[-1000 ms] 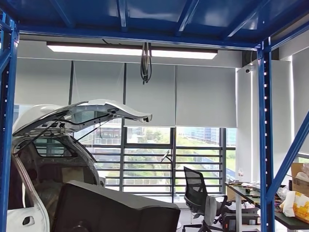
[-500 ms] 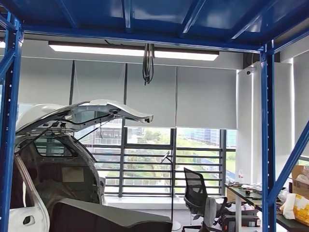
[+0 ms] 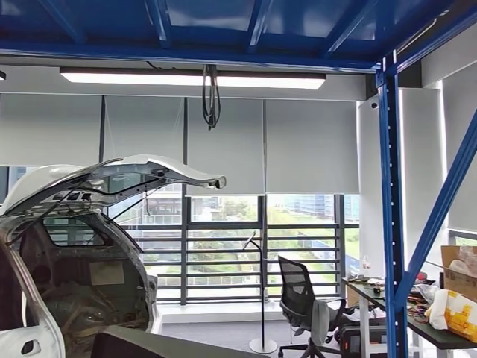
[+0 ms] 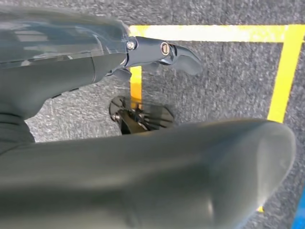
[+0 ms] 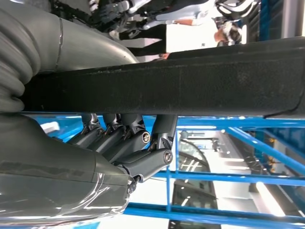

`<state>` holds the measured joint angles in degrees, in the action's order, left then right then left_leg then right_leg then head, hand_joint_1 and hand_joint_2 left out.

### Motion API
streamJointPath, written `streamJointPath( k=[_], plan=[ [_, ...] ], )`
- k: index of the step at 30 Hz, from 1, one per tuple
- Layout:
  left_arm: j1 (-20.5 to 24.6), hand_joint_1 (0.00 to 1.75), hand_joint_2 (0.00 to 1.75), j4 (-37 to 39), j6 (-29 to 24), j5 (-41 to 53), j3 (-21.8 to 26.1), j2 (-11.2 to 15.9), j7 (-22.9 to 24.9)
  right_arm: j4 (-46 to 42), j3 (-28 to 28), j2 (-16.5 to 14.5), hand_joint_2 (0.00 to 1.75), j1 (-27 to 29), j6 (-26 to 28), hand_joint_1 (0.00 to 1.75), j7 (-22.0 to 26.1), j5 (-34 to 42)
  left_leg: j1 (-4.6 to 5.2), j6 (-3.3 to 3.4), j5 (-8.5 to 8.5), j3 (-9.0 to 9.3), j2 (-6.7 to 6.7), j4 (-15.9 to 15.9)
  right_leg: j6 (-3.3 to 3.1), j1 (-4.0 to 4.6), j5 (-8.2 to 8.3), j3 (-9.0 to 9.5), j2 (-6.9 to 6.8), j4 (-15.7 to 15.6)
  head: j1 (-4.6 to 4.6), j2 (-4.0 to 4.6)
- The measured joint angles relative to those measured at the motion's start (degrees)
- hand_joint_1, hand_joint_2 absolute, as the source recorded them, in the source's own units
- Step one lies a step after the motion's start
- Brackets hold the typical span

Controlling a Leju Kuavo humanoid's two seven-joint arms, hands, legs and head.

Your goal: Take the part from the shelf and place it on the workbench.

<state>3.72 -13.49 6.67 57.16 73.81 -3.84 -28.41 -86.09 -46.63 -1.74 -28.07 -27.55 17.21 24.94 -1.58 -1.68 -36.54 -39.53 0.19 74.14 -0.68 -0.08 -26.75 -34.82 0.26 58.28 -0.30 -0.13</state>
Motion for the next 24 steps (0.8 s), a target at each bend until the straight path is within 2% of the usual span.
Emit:
streamJointPath(
  k=[1,3,4,5,6,8,9,10,11,13,14,15,16,17,19,20,21,23,24],
  plan=[
    [-0.07,0.00,1.75,0.00,-0.03,0.10,0.00,0.09,0.02,0.00,0.01,0.08,1.75,0.27,0.03,1.75,0.05,-0.15,-0.05,-0.03,1.58,0.63,0.00,-1.77,0.02,-0.01,-0.01,0.01,0.06,0.08,0.00,0.00],
    [-0.01,0.00,1.75,0.00,-0.07,0.35,-0.01,0.28,0.01,-0.02,0.04,0.13,1.75,0.44,0.08,1.75,0.15,-0.39,-0.12,-0.09,5.61,3.62,0.01,-8.84,0.30,0.09,-0.17,-0.13,0.16,0.54,0.00,0.00],
    [0.07,0.00,1.75,0.00,-0.06,0.43,-0.01,0.34,-0.02,-0.04,0.05,0.13,1.75,0.43,0.11,1.75,0.18,-0.49,-0.12,-0.01,6.88,4.79,0.04,-11.67,0.54,0.21,-0.24,-0.35,0.21,0.88,-0.01,0.00],
    [0.11,0.00,1.75,0.00,-0.05,0.46,-0.02,0.37,-0.04,-0.06,0.07,0.14,1.75,0.42,0.14,1.75,0.21,-0.56,-0.07,0.15,7.50,5.41,0.07,-13.33,0.84,0.32,-0.24,-0.57,0.24,1.16,-0.01,0.00],
    [0.10,0.00,1.75,0.00,-0.05,0.48,-0.02,0.38,-0.08,-0.09,0.08,0.14,1.75,0.43,0.18,1.75,0.23,-0.60,0.08,0.41,7.49,5.47,0.11,-13.71,1.15,0.38,-0.14,-0.75,0.26,1.29,-0.01,0.00],
    [0.02,0.00,1.75,0.00,-0.08,0.50,-0.01,0.39,-0.15,-0.12,0.09,0.15,1.75,0.41,0.25,1.75,0.20,-0.71,0.21,1.24,7.90,5.29,0.08,-13.81,1.75,0.18,-0.03,-0.83,0.24,1.31,-0.01,0.00],
    [0.04,0.00,1.75,0.00,-0.10,0.51,-0.01,0.41,-0.19,-0.14,0.09,0.16,1.75,0.37,0.26,1.75,0.12,-0.85,0.22,1.71,8.17,5.17,0.02,-13.88,2.05,0.09,-0.73,-0.96,0.18,1.77,-0.01,0.00],
    [0.11,0.00,1.75,0.00,-0.14,0.51,0.00,0.45,-0.24,-0.15,0.08,0.17,1.75,0.33,0.26,1.75,-0.01,-1.02,0.19,2.17,8.48,4.98,-0.07,-13.97,2.28,0.01,-2.19,-1.37,0.12,3.12,-0.01,0.00],
    [0.21,0.00,1.75,0.00,-0.18,0.55,0.00,0.49,-0.30,-0.16,0.08,0.19,1.75,0.31,0.27,1.75,-0.15,-1.18,0.20,2.58,8.78,4.69,-0.16,-14.02,2.49,-0.05,-4.40,-2.14,0.05,5.64,-0.01,0.00],
    [0.29,0.00,1.75,0.00,-0.24,0.73,0.00,0.57,-0.34,-0.17,0.04,0.23,1.75,0.36,0.27,1.75,-0.39,-1.35,0.44,3.08,9.35,3.96,-0.31,-14.01,2.74,-0.09,-9.12,-4.28,0.01,12.93,-0.01,0.00],
    [0.26,0.00,1.75,0.00,-0.24,0.87,-0.01,0.58,-0.34,-0.18,0.03,0.28,1.75,0.45,0.28,1.75,-0.46,-1.36,0.62,3.22,9.69,3.52,-0.39,-14.00,2.76,-0.08,-10.53,-4.91,0.01,15.88,-0.01,0.00],
    [0.22,0.00,1.75,0.00,-0.23,1.02,-0.02,0.58,-0.33,-0.21,0.02,0.34,1.75,0.58,0.33,1.75,-0.52,-1.37,0.81,3.30,10.05,3.07,-0.43,-13.99,2.65,-0.05,-10.86,-4.64,0.02,16.97,-0.01,0.00],
    [0.18,0.00,1.75,0.00,-0.23,1.19,-0.03,0.57,-0.32,-0.33,0.01,0.39,1.75,0.70,0.42,1.75,-0.56,-1.37,1.00,3.35,10.42,2.62,-0.45,-13.99,2.39,0.05,-10.18,-3.22,0.02,15.70,-0.01,0.00],
    [0.14,0.00,1.75,0.00,-0.22,1.39,-0.05,0.57,-0.31,-0.53,0.01,0.43,1.75,0.80,0.51,1.75,-0.58,-1.37,1.17,3.38,10.81,2.17,-0.45,-13.99,1.97,0.22,-8.78,-0.71,0.02,12.25,-0.01,0.00],
    [0.08,0.00,1.75,0.00,-0.23,1.74,-0.11,0.56,-0.26,-1.19,0.02,0.45,1.75,0.81,0.66,1.75,-0.61,-1.39,1.33,3.22,11.58,1.56,-0.45,-14.05,0.94,0.84,-6.64,5.10,-0.06,3.23,-0.01,0.00],
    [0.05,0.00,1.75,0.00,-0.23,1.84,-0.14,0.56,-0.22,-1.52,0.03,0.45,1.75,0.75,0.70,1.75,-0.60,-1.39,1.26,2.96,11.98,1.45,-0.47,-14.18,0.60,1.17,-6.05,6.91,-0.11,0.21,-0.01,0.00],
    [0.03,0.00,1.75,0.00,-0.24,1.89,-0.16,0.56,-0.19,-1.79,0.04,0.46,1.75,0.68,0.75,1.75,-0.58,-1.39,1.09,2.64,12.38,1.43,-0.51,-14.34,0.37,1.48,-5.85,7.75,-0.14,-1.38,-0.01,0.00],
    [0.02,0.00,1.75,0.00,-0.25,2.07,-0.20,0.58,-0.13,-2.13,0.08,0.47,1.75,0.72,0.94,1.75,-0.55,-1.37,0.75,1.96,13.13,1.43,-0.55,-14.76,-0.04,1.69,-4.74,7.69,-0.17,-2.22,-0.01,0.00],
    [0.01,0.00,1.75,0.00,-0.25,2.19,-0.24,0.61,-0.11,-2.22,0.10,0.48,1.75,0.77,1.03,1.75,-0.53,-1.35,0.69,1.72,12.84,1.29,-0.51,-14.72,-0.33,1.62,-3.99,7.54,-0.30,-2.77,-0.02,0.00]
  ],
)
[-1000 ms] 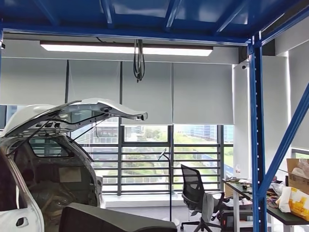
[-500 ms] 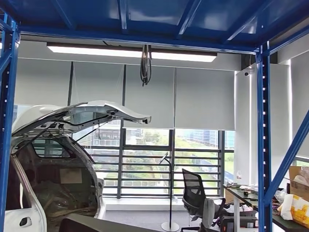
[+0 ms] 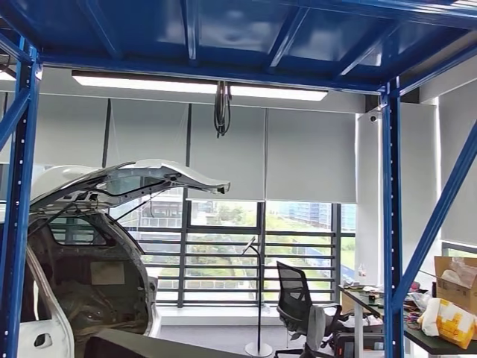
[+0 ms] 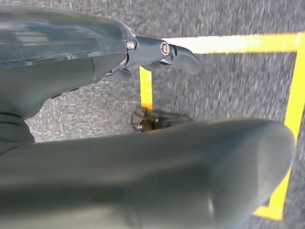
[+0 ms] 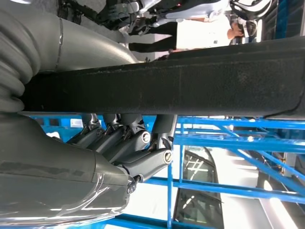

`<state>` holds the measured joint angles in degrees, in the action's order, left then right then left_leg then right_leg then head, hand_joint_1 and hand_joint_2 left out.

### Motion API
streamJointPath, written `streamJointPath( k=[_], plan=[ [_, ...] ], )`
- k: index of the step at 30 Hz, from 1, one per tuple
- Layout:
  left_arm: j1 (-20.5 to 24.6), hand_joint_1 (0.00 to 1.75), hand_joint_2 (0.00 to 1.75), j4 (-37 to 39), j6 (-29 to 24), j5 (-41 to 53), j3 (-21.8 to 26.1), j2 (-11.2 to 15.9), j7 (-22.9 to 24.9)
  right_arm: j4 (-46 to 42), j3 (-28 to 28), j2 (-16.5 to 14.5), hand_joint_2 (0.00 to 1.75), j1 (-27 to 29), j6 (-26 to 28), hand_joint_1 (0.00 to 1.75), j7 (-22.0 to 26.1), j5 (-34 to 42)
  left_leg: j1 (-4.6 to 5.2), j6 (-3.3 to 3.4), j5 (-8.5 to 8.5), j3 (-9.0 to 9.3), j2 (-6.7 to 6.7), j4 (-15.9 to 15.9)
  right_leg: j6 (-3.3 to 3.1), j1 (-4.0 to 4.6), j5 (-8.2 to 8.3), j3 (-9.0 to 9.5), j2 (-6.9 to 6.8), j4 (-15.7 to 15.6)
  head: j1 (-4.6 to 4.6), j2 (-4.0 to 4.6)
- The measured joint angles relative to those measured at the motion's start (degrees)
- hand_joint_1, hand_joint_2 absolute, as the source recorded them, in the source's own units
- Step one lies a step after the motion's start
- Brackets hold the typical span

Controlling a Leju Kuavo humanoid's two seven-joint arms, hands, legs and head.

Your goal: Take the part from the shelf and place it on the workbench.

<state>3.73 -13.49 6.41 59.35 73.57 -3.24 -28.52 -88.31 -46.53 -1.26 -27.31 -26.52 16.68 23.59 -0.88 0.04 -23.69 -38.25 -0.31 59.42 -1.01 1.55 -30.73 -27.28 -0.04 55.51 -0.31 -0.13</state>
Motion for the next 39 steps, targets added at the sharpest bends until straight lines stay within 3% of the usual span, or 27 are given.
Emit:
streamJointPath(
  k=[2,4,5,6,7,9,10,12,15,16,17,20,21,22,23,25,27,28,30,31,33,35,36,38,39],
  plan=[
    [-0.09,0.00,1.75,0.00,-0.07,0.27,-0.16,0.05,0.06,-0.18,0.05,0.01,1.75,0.09,0.13,1.75,0.12,0.03,-0.04,-0.36,-3.54,-0.84,0.12,2.52,-0.60,-0.36,1.70,-0.83,-0.25,-0.95,0.01,0.00],
    [-0.13,0.00,1.75,0.00,-0.25,0.52,-0.31,0.20,0.09,-0.23,0.08,0.04,1.75,0.22,0.19,1.75,0.27,0.04,-0.21,-0.80,-9.01,-2.10,0.16,8.66,-0.81,-0.41,2.86,-2.29,-0.38,-0.93,0.02,0.00],
    [-0.10,0.00,1.75,0.00,-0.35,0.61,-0.34,0.31,0.09,-0.23,0.10,0.07,1.75,0.34,0.21,1.75,0.34,0.04,-0.33,-1.07,-10.53,-2.45,0.15,11.77,-0.71,-0.46,3.38,-3.09,-0.45,-0.81,0.02,0.00],
    [-0.06,0.00,1.75,0.00,-0.40,0.67,-0.37,0.43,0.08,-0.22,0.11,0.11,1.75,0.44,0.23,1.75,0.37,0.04,-0.46,-1.37,-10.75,-2.27,0.15,13.75,-0.54,-0.56,3.86,-3.96,-0.52,-0.60,0.03,0.00],
    [-0.04,0.00,1.75,0.00,-0.43,0.68,-0.40,0.50,0.07,-0.22,0.12,0.15,1.75,0.50,0.25,1.75,0.40,0.04,-0.63,-1.71,-9.86,-1.42,0.14,14.17,-0.29,-0.73,4.28,-4.90,-0.58,-0.26,0.03,0.00],
    [0.03,0.00,1.75,0.00,-0.46,0.69,-0.51,0.58,0.04,-0.23,0.16,0.21,1.75,0.52,0.25,1.75,0.43,0.04,-1.25,-2.62,-7.14,2.90,0.13,9.44,0.33,-1.18,4.80,-6.96,-0.59,1.09,0.03,0.00],
    [0.13,0.00,1.75,0.00,-0.46,0.72,-0.60,0.57,0.01,-0.31,0.22,0.22,1.75,0.51,0.25,1.75,0.45,0.04,-1.42,-2.94,-6.84,5.42,0.21,5.86,0.67,-1.30,4.89,-8.02,-0.58,2.08,0.04,0.00],
    [0.35,0.00,1.75,0.00,-0.45,0.78,-0.74,0.56,-0.15,-0.52,0.40,0.23,1.75,0.47,0.25,1.75,0.53,0.03,-1.52,-2.51,-7.93,8.37,0.46,1.07,1.40,-1.31,5.17,-9.65,-0.53,3.79,0.03,0.00],
    [0.37,0.00,1.75,0.00,-0.45,0.95,-0.89,0.61,-0.49,-0.71,0.56,0.26,1.75,0.40,0.25,1.75,0.63,0.02,-1.10,-0.56,-8.10,8.00,0.49,0.35,2.38,-1.52,5.76,-10.61,-0.44,4.47,0.00,0.00],
    [0.38,0.00,1.75,0.00,-0.45,1.05,-0.97,0.64,-0.56,-0.74,0.62,0.27,1.75,0.35,0.25,1.75,0.59,0.02,-1.05,0.05,-7.62,7.59,0.36,0.33,2.64,-1.67,4.78,-10.94,-0.37,5.15,0.00,-0.01],
    [0.42,0.00,1.75,0.00,-0.46,1.15,-1.07,0.69,-0.62,-0.78,0.73,0.28,1.75,0.30,0.25,1.75,0.57,0.03,-1.01,0.63,-7.06,7.02,0.24,0.27,2.86,-1.76,2.73,-11.53,-0.32,6.93,0.00,-0.01],
    [0.53,0.00,1.75,0.00,-0.57,1.28,-1.26,0.89,-0.71,-0.98,0.96,0.28,1.75,0.22,0.25,1.75,0.52,0.04,-0.49,1.53,-5.44,5.15,0.06,0.28,3.21,-1.84,-4.88,-13.66,-0.26,17.08,0.00,0.00],
    [0.52,0.00,1.75,0.00,-0.64,1.31,-1.27,0.91,-0.71,-1.01,0.98,0.29,1.75,0.22,0.23,1.75,0.52,0.04,-0.22,1.67,-4.92,4.52,0.01,0.29,3.13,-1.81,-5.70,-13.69,-0.24,19.60,0.00,0.00],
    [0.51,0.00,1.75,0.00,-0.73,1.32,-1.28,0.94,-0.70,-1.03,0.99,0.29,1.75,0.21,0.20,1.75,0.52,0.04,0.05,1.76,-4.40,3.87,-0.02,0.31,2.90,-1.73,-5.38,-12.95,-0.22,20.40,0.00,0.00],
    [0.50,0.00,1.75,0.00,-0.80,1.33,-1.29,0.94,-0.70,-1.09,1.01,0.29,1.75,0.17,0.16,1.75,0.55,0.03,0.30,1.84,-3.85,3.20,-0.03,0.31,2.49,-1.56,-4.17,-11.24,-0.18,19.09,0.00,0.00],
    [0.49,0.00,1.75,0.00,-0.86,1.33,-1.29,0.92,-0.73,-1.38,1.04,0.28,1.75,-0.14,0.01,1.75,0.59,0.02,0.57,1.86,-2.83,2.09,0.00,0.32,1.13,-0.73,-1.70,-5.38,-0.01,11.31,0.01,0.00],
    [0.48,0.00,1.75,0.00,-0.85,1.33,-1.29,0.88,-0.87,-1.75,1.04,0.24,1.75,-0.77,-0.21,1.75,0.66,0.02,0.56,1.52,-1.82,1.45,0.01,0.23,-0.05,0.16,-1.46,-0.15,0.10,3.16,0.02,0.00],
    [0.47,0.00,1.75,0.00,-0.84,1.34,-1.29,0.87,-0.96,-1.87,1.04,0.22,1.75,-1.04,-0.31,1.75,0.70,0.02,0.40,1.22,-1.30,1.30,-0.01,0.07,-0.32,0.48,-1.67,1.05,0.16,1.01,0.02,0.00],
    [0.48,0.00,1.75,0.00,-0.82,1.35,-1.30,0.88,-1.11,-1.93,1.04,0.22,1.75,-1.33,-0.42,1.75,0.76,0.01,0.03,0.62,-0.48,1.06,-0.01,-0.37,-0.57,0.65,-0.79,1.26,0.08,-0.58,0.00,0.00],
    [0.47,0.00,1.75,0.00,-0.80,1.35,-1.30,0.89,-1.16,-1.92,1.03,0.20,1.75,-1.42,-0.43,1.75,0.77,0.00,-0.04,0.41,-0.96,0.86,0.03,-0.31,-0.81,0.59,0.08,1.02,-0.06,-1.08,0.00,-0.01],
    [0.43,0.00,1.75,0.00,-0.69,1.37,-1.31,0.91,-1.35,-1.90,1.01,0.10,1.75,-1.62,-0.50,1.75,0.78,-0.01,-0.08,0.14,-4.88,-0.22,0.15,2.60,-1.25,0.30,1.70,-0.04,-0.38,-1.83,0.02,-0.02],
    [0.42,0.00,1.75,0.00,-0.62,1.40,-1.31,0.97,-1.60,-1.85,0.97,0.01,1.75,-1.59,-0.63,1.75,0.77,-0.01,-0.18,-0.26,-9.64,-1.91,0.18,9.30,-1.39,0.28,2.67,-1.71,-0.50,-1.57,0.03,-0.02],
    [0.43,0.00,1.75,0.00,-0.63,1.41,-1.31,1.01,-1.71,-1.78,0.95,-0.03,1.75,-1.50,-0.72,1.75,0.76,-0.01,-0.29,-0.54,-10.36,-2.53,0.18,12.64,-1.26,0.23,3.08,-2.55,-0.58,-1.37,0.03,-0.01],
    [0.35,0.00,1.75,0.00,-0.67,1.43,-1.31,1.08,-1.88,-1.56,0.90,-0.05,1.75,-1.39,-0.92,1.75,0.76,-0.01,-0.62,-1.24,-7.91,-1.85,0.17,14.96,-0.81,-0.06,3.90,-4.36,-0.75,-0.65,0.03,0.00],
    [0.32,0.00,1.75,0.00,-0.68,1.43,-1.31,1.12,-1.95,-1.46,0.89,-0.07,1.75,-1.38,-1.00,1.75,0.76,-0.01,-0.90,-1.68,-6.07,-0.17,0.16,13.24,-0.52,-0.31,4.17,-5.27,-0.78,-0.06,0.03,0.00]
  ],
)
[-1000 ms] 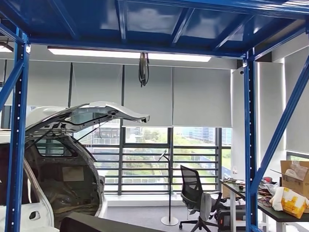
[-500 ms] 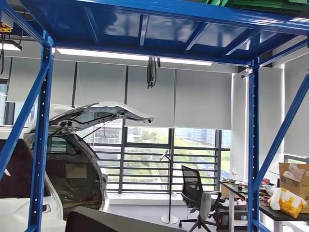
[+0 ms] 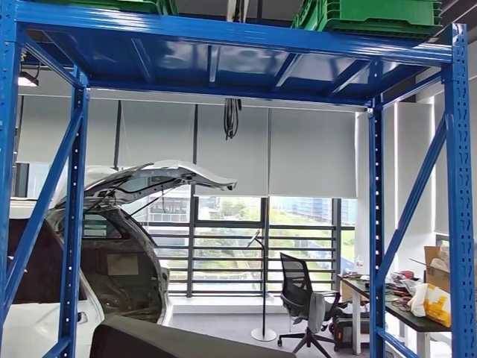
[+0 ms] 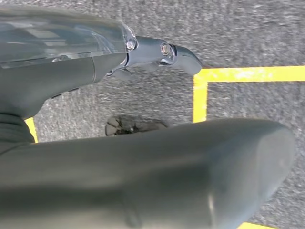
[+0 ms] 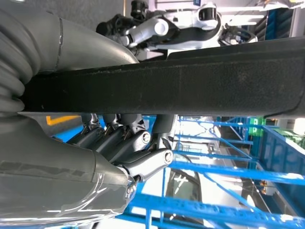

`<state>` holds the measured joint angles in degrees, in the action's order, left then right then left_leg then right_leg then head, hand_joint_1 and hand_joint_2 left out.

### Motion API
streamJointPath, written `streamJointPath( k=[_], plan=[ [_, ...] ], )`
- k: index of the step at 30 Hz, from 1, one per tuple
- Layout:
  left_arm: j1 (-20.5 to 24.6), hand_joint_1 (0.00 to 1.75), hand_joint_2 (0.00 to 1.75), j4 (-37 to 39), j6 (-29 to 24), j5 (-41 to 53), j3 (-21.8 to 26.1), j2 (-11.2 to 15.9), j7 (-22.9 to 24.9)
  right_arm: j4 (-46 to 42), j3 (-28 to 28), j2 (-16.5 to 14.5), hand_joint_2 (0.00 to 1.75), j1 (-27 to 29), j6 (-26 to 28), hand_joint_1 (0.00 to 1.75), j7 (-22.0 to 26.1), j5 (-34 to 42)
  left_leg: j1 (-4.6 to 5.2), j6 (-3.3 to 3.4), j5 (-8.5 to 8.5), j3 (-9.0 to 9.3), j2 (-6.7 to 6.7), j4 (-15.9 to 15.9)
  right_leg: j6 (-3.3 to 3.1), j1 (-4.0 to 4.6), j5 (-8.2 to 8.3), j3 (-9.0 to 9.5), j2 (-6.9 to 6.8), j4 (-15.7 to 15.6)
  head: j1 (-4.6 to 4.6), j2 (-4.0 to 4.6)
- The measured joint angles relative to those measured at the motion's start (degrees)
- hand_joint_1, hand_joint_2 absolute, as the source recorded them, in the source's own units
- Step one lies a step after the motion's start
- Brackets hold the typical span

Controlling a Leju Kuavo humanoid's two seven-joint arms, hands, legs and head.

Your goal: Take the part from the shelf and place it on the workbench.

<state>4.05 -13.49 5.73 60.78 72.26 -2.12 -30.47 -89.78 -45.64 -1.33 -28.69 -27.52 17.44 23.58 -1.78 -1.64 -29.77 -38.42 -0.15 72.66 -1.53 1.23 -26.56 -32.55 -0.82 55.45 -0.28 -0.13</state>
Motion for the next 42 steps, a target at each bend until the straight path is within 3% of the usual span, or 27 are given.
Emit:
streamJointPath(
  k=[2,4,7,8,9,12,14,20,22,23,24,25,27,29,30,31,33,35,38,40,42],
  plan=[
    [0.07,0.00,1.75,0.01,-0.01,0.00,-0.01,-0.05,-0.11,0.05,0.01,-0.08,1.75,-0.03,-0.07,1.75,0.01,0.02,-0.43,-0.82,0.62,4.88,0.08,-6.97,0.68,-0.28,0.13,-1.93,0.03,1.85,0.00,0.00],
    [0.18,0.00,1.75,0.02,-0.10,-0.01,-0.02,-0.11,-0.10,0.07,0.04,-0.21,1.75,-0.07,-0.15,1.75,0.01,0.10,-0.44,-0.31,-1.51,7.68,0.30,-11.78,1.25,-0.25,0.15,-3.53,0.15,3.75,-0.01,0.00],
    [0.07,0.00,1.75,0.02,-0.29,0.08,-0.02,-0.09,0.46,0.28,0.04,-0.29,1.75,-0.01,-0.48,1.75,0.02,0.18,-0.16,1.55,-2.10,7.34,0.35,-12.23,1.92,-0.49,0.27,-4.57,0.25,4.87,-0.01,0.00],
    [0.01,0.00,1.75,0.02,-0.33,0.17,-0.01,-0.07,0.71,0.39,0.06,-0.28,1.75,0.00,-0.55,1.75,0.06,0.13,-0.15,1.98,-1.82,7.15,0.29,-12.25,2.20,-0.63,-0.60,-4.97,0.26,5.83,-0.01,0.00],
    [-0.03,0.00,1.75,0.02,-0.36,0.27,-0.01,-0.05,0.90,0.50,0.08,-0.28,1.75,-0.01,-0.60,1.75,0.20,-0.02,-0.15,2.41,-1.51,6.90,0.24,-12.29,2.46,-0.75,-2.17,-5.75,0.27,7.90,-0.01,0.00],
    [-0.15,0.00,1.75,0.02,-0.40,0.46,0.00,-0.02,1.21,0.97,0.11,-0.09,1.75,-0.02,-0.69,1.75,0.89,-1.24,0.24,3.06,-0.78,6.03,0.31,-12.28,2.94,-0.95,-7.98,-9.40,0.31,18.41,-0.02,0.00],
    [-0.27,0.00,1.75,0.02,-0.39,0.52,0.00,-0.01,1.32,1.29,0.11,0.11,1.75,-0.01,-0.77,1.75,1.16,-1.82,0.50,3.13,-0.49,5.70,0.54,-12.27,2.82,-0.95,-9.07,-10.25,0.39,21.66,-0.01,0.00],
    [-0.30,0.00,1.75,0.02,-0.38,0.56,0.00,-0.01,1.36,1.40,0.11,0.18,1.75,-0.01,-0.79,1.75,1.22,-1.93,0.59,3.13,-0.40,5.60,0.70,-12.27,2.72,-0.93,-8.88,-10.03,0.45,21.67,0.00,0.00],
    [-0.22,0.00,1.75,0.02,-0.28,0.59,-0.01,-0.02,1.37,1.68,0.18,0.26,1.75,-0.11,-0.87,1.75,1.36,-2.06,0.67,3.15,-0.20,5.45,1.16,-12.29,1.87,-0.52,-6.10,-6.55,1.35,15.91,-0.01,0.00],
    [-0.12,0.00,1.75,0.03,-0.22,0.61,-0.01,-0.10,1.47,1.94,0.31,0.48,1.75,-0.27,-1.07,1.75,1.59,-2.27,0.41,2.91,0.10,5.21,1.73,-12.36,1.08,-0.13,-4.40,-4.03,2.55,11.43,-0.01,0.00],
    [-0.15,0.00,1.75,0.03,-0.21,0.67,-0.01,-0.17,1.83,2.20,0.48,0.74,1.75,-0.45,-1.36,1.75,1.91,-2.57,0.27,2.51,-0.01,4.65,2.15,-12.21,0.12,0.16,-2.33,-1.04,3.10,5.76,-0.02,0.00],
    [-0.18,0.00,1.75,0.04,-0.25,0.73,-0.01,-0.20,2.20,2.36,0.63,1.01,1.75,-0.61,-1.65,1.75,2.20,-2.85,0.11,2.05,-0.70,3.71,2.23,-11.16,-0.52,0.29,-1.28,0.69,3.26,2.10,0.00,-0.01],
    [-0.34,0.00,1.75,0.04,-0.36,0.85,0.00,-0.07,2.87,2.58,0.81,1.41,1.75,-0.57,-2.00,1.75,2.54,-3.19,0.12,1.22,-3.55,0.56,1.68,-5.84,-1.03,0.15,-0.54,1.98,1.55,-1.14,0.02,-0.01],
    [-0.40,0.00,1.75,0.04,-0.39,0.87,0.00,0.21,2.94,2.78,0.84,1.60,1.75,-0.18,-2.03,1.75,2.54,-3.24,0.10,0.74,-5.25,-2.17,1.13,-0.11,-0.88,0.11,-0.75,1.86,0.12,-0.88,0.04,0.00],
    [-0.50,0.00,1.75,0.04,-0.43,0.88,0.01,0.33,3.03,2.87,0.84,1.68,1.75,-0.04,-2.04,1.75,2.54,-3.27,0.06,0.48,-4.70,-2.39,0.91,0.35,-0.75,0.06,-0.92,1.79,-0.51,-0.65,0.04,0.00],
    [-0.60,0.00,1.75,0.04,-0.49,0.88,0.01,0.41,3.13,2.92,0.84,1.74,1.75,0.03,-2.05,1.75,2.54,-3.31,-0.02,0.21,-3.15,-1.51,0.56,-1.45,-0.56,-0.04,-1.17,1.72,-1.07,-0.29,0.04,0.00],
    [-0.63,0.00,1.75,0.04,-0.70,0.89,0.04,0.51,3.51,2.97,0.85,1.82,1.75,0.02,-2.06,1.75,2.56,-3.49,0.01,-0.20,0.22,1.97,-1.31,-8.41,0.11,-0.17,-2.02,1.42,-2.08,0.97,0.05,0.00],
    [-0.51,0.00,1.75,0.04,-0.90,0.89,0.09,0.55,3.87,3.01,0.88,1.92,1.75,0.03,-2.02,1.75,2.67,-3.99,0.28,0.41,1.44,3.78,-2.55,-12.37,0.76,0.00,-2.84,0.90,-2.88,2.38,0.03,0.00],
    [-0.74,0.00,1.75,0.04,-0.99,0.94,0.20,0.58,4.29,3.08,0.93,2.09,1.75,0.02,-1.84,1.75,3.09,-4.94,0.52,1.74,1.56,3.39,-1.54,-12.38,1.24,-0.02,-3.32,0.64,-3.70,3.09,0.01,0.00],
    [-0.91,0.00,1.75,0.04,-1.00,0.95,0.34,0.68,4.82,3.08,0.99,2.26,1.75,-0.11,-1.72,1.75,3.26,-5.40,0.42,2.30,1.86,3.29,-0.69,-12.47,1.78,-0.43,-5.26,-0.09,-2.36,5.33,0.01,0.00],
    [-0.90,0.00,1.75,0.04,-1.01,0.94,0.60,0.80,5.43,3.09,1.03,2.59,1.75,-0.26,-1.68,1.75,3.31,-5.82,0.38,2.67,2.08,3.14,0.22,-12.50,2.27,-0.79,-9.02,-2.55,-0.40,11.63,0.02,0.00]
  ],
)
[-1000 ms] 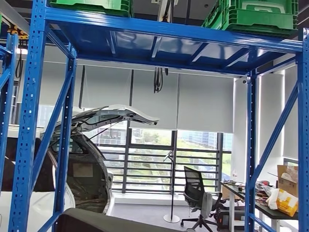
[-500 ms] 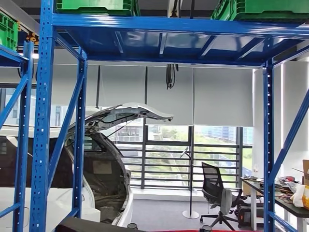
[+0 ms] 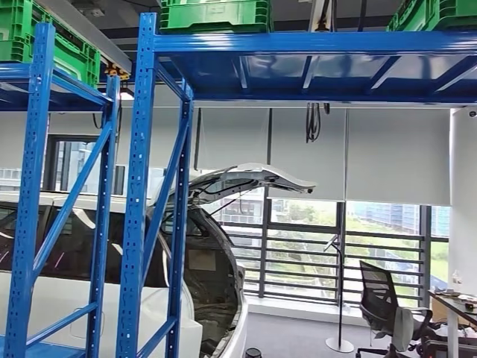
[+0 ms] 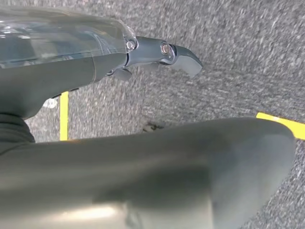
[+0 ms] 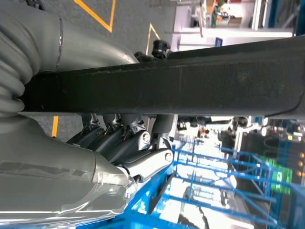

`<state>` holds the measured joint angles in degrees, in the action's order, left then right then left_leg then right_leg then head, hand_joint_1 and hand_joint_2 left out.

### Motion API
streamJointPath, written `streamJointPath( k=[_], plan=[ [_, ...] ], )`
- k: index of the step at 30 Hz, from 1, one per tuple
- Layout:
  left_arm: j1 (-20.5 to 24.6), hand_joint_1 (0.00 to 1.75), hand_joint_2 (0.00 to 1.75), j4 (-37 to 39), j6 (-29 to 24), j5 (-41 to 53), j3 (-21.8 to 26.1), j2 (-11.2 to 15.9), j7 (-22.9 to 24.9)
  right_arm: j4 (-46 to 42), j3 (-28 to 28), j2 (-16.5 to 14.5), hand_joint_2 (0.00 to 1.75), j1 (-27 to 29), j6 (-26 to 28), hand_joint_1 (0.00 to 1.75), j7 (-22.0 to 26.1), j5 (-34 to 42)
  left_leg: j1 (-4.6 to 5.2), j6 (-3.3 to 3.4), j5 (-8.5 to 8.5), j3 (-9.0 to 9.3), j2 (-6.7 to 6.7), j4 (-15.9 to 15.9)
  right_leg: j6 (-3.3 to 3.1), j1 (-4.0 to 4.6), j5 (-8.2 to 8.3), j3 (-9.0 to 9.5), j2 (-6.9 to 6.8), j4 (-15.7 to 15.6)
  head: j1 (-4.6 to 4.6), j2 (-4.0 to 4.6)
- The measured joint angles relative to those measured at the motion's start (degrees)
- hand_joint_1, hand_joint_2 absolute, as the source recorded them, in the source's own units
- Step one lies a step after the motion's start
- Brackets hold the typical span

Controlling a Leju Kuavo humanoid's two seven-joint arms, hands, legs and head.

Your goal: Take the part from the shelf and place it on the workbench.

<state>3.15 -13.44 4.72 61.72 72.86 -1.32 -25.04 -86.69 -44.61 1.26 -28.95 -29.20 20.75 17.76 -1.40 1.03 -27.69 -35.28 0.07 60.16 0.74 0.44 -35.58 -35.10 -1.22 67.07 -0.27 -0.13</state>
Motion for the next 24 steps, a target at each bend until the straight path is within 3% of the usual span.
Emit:
streamJointPath(
  k=[2,3,4,5,7,9,11,13,15,17,18,19,21,23,24],
  plan=[
    [-0.03,0.00,1.75,0.00,-0.06,-0.07,0.28,0.07,0.49,0.02,-0.04,0.37,1.75,-0.04,-0.01,1.75,-0.03,-0.31,0.05,0.20,0.15,-0.15,1.09,0.00,0.11,-0.13,-2.45,-2.69,0.57,6.45,0.00,0.00],
    [-0.08,0.00,1.75,0.00,-0.14,-0.14,0.43,0.10,0.79,0.02,-0.07,0.50,1.75,-0.04,-0.01,1.75,-0.06,-0.40,0.10,0.24,0.22,-0.20,1.70,0.00,0.01,-0.14,-2.21,-2.99,0.68,7.28,0.00,0.00],
    [-0.14,0.00,1.75,0.00,-0.24,-0.22,0.60,0.13,1.17,-0.01,-0.09,0.61,1.75,-0.05,0.02,1.75,-0.09,-0.48,0.13,0.25,0.31,-0.21,2.36,0.00,-0.20,-0.13,-0.92,-2.28,0.92,5.90,-0.01,0.00],
    [-0.19,0.00,1.75,0.00,-0.33,-0.30,0.79,0.15,1.62,-0.10,-0.11,0.69,1.75,-0.06,0.09,1.75,-0.12,-0.57,0.15,0.22,0.40,-0.21,3.02,0.00,-0.52,-0.11,1.10,-0.68,1.62,2.62,0.00,0.00],
    [-0.20,0.00,1.75,0.00,-0.44,-0.40,1.04,0.16,2.45,-0.39,-0.19,0.83,1.75,-0.07,0.31,1.75,-0.15,-0.78,0.02,-0.03,0.68,-0.37,4.30,-0.03,-1.22,-0.09,4.53,2.73,4.95,-4.86,-0.01,0.00],
    [-0.30,0.00,1.75,0.00,-0.50,-0.49,1.22,0.18,3.08,-0.60,-0.39,0.99,1.75,-0.08,0.46,1.75,-0.19,-1.00,-0.38,-0.67,1.16,-0.88,5.60,-0.13,-1.54,0.06,5.59,4.10,7.00,-8.20,0.00,-0.01],
    [-0.62,0.00,1.75,0.00,-0.50,-0.53,1.56,0.22,3.45,-0.82,-0.66,0.98,1.75,-0.16,0.53,1.75,-0.22,-1.16,-0.66,-1.47,1.59,-1.39,6.60,-0.32,-1.70,0.12,5.85,4.27,5.76,-8.95,0.01,-0.01],
    [-0.88,0.00,1.75,0.00,-0.49,-0.55,1.87,0.26,3.60,-1.08,-0.87,0.76,1.75,-0.27,0.55,1.75,-0.21,-1.19,-0.40,-1.91,0.58,-2.12,4.87,0.56,-2.12,-0.06,6.40,4.49,4.09,-10.12,0.01,0.00],
    [-0.77,0.00,1.75,0.00,-0.48,-0.57,1.99,0.40,3.61,-1.19,-0.99,0.66,1.75,-0.25,0.55,1.75,-0.20,-1.20,-0.14,-2.21,-2.86,-4.22,1.95,5.43,-2.45,-0.04,6.76,4.44,2.24,-10.68,0.02,0.00],
    [-0.59,0.00,1.75,0.00,-0.48,-0.67,2.09,0.55,3.62,-1.20,-1.16,0.71,1.75,-0.07,0.55,1.75,-0.22,-1.22,-0.18,-2.64,-6.01,-6.64,0.94,12.08,-2.53,0.07,6.79,4.21,0.32,-10.60,0.03,0.00],
    [-0.62,0.00,1.75,0.00,-0.48,-0.81,2.19,0.60,3.64,-1.18,-1.29,0.72,1.75,0.00,0.56,1.75,-0.22,-1.25,-0.21,-2.86,-6.30,-6.88,0.75,13.57,-2.52,0.08,6.78,4.12,-0.60,-10.53,0.03,0.00],
    [-0.69,0.00,1.75,0.00,-0.48,-0.99,2.33,0.68,3.66,-1.16,-1.41,0.72,1.75,0.01,0.58,1.75,-0.20,-1.35,-0.27,-3.06,-5.55,-6.07,0.49,12.84,-2.47,0.06,6.75,4.03,-1.39,-10.41,0.03,0.00],
    [-0.73,0.00,1.75,0.00,-0.50,-1.51,2.75,1.09,3.69,-1.15,-1.61,0.56,1.75,-0.05,0.69,1.75,-0.09,-1.79,-0.35,-3.38,-2.59,-2.10,-1.10,6.33,-2.12,0.04,6.49,3.86,-2.79,-9.90,0.03,0.00],
    [-0.44,0.00,1.75,-0.03,-0.52,-2.06,3.28,1.66,3.83,-1.16,-1.78,0.28,1.75,-0.16,0.88,1.75,0.08,-2.25,-0.09,-2.83,-0.88,0.77,-3.11,0.80,-1.52,0.38,6.04,3.48,-3.88,-8.98,0.03,0.00],
    [-0.31,0.00,1.75,-0.06,-0.54,-2.31,3.57,1.94,3.95,-1.17,-1.90,0.16,1.75,-0.19,0.97,1.75,0.14,-2.38,0.11,-2.35,-0.79,1.14,-3.54,-0.18,-1.28,0.56,5.89,3.32,-4.38,-8.64,0.02,0.00]
  ],
)
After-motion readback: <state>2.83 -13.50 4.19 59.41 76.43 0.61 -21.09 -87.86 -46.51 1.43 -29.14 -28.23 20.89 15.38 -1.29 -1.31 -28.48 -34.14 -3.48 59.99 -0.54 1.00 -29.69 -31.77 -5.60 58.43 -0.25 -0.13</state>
